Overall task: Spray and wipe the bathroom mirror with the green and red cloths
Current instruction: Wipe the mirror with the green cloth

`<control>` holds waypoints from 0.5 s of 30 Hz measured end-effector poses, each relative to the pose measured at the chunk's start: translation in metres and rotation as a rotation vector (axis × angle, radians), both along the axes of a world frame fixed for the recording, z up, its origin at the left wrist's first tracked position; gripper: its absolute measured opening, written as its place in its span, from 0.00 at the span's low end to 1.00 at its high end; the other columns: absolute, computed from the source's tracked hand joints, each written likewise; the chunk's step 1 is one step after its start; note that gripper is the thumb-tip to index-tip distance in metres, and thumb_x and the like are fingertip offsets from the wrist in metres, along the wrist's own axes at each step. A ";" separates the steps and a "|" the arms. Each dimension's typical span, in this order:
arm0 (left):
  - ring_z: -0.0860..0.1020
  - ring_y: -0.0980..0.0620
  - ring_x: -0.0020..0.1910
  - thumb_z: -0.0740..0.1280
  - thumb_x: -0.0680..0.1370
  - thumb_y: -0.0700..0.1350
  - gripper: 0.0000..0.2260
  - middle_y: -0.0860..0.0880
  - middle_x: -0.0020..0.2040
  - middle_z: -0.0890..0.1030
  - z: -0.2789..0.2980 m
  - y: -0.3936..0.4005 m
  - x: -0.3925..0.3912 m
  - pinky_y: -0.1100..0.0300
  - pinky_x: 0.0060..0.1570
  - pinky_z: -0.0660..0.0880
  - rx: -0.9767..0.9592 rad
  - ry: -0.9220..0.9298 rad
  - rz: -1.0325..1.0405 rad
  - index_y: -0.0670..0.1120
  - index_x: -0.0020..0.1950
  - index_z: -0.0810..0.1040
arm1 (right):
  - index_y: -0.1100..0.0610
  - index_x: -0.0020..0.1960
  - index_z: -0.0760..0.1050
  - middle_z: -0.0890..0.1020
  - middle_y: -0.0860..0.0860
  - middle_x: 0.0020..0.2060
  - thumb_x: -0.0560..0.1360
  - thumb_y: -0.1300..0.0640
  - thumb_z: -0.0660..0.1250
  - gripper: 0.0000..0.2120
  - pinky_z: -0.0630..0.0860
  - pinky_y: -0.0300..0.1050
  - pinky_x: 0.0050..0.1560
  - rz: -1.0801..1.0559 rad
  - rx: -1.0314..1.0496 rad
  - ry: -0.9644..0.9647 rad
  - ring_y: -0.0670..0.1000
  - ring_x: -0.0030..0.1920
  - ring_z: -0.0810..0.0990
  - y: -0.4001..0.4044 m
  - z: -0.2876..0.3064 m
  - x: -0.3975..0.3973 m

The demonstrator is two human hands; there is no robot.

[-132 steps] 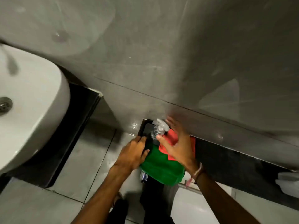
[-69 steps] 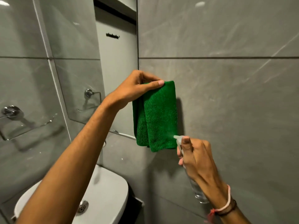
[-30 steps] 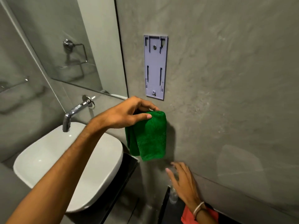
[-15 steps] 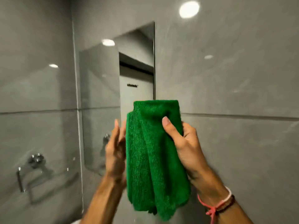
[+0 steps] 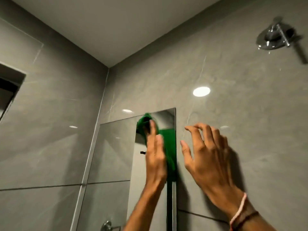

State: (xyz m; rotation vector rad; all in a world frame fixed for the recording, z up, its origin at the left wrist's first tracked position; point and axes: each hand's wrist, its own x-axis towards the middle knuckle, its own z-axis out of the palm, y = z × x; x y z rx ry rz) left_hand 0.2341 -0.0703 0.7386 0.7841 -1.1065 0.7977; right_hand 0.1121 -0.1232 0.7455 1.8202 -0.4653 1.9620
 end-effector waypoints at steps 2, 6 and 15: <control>0.43 0.58 0.82 0.51 0.85 0.54 0.23 0.61 0.82 0.45 0.032 -0.027 0.017 0.42 0.82 0.46 0.262 -0.095 0.323 0.66 0.79 0.50 | 0.57 0.67 0.83 0.84 0.61 0.65 0.75 0.52 0.74 0.22 0.78 0.62 0.66 -0.146 -0.006 0.092 0.64 0.65 0.83 -0.012 0.012 0.004; 0.37 0.55 0.82 0.45 0.83 0.59 0.24 0.53 0.84 0.41 0.044 -0.044 0.064 0.39 0.81 0.40 0.282 -0.312 0.639 0.64 0.80 0.46 | 0.57 0.76 0.76 0.74 0.65 0.78 0.78 0.45 0.69 0.29 0.68 0.67 0.80 -0.337 -0.004 0.274 0.64 0.79 0.73 -0.023 0.011 0.014; 0.46 0.56 0.82 0.48 0.81 0.60 0.31 0.58 0.82 0.44 0.080 -0.008 0.230 0.43 0.80 0.39 0.260 -0.022 0.531 0.54 0.82 0.41 | 0.52 0.83 0.65 0.66 0.63 0.82 0.81 0.42 0.52 0.32 0.58 0.69 0.83 -0.485 -0.101 0.216 0.61 0.83 0.65 -0.042 0.006 0.039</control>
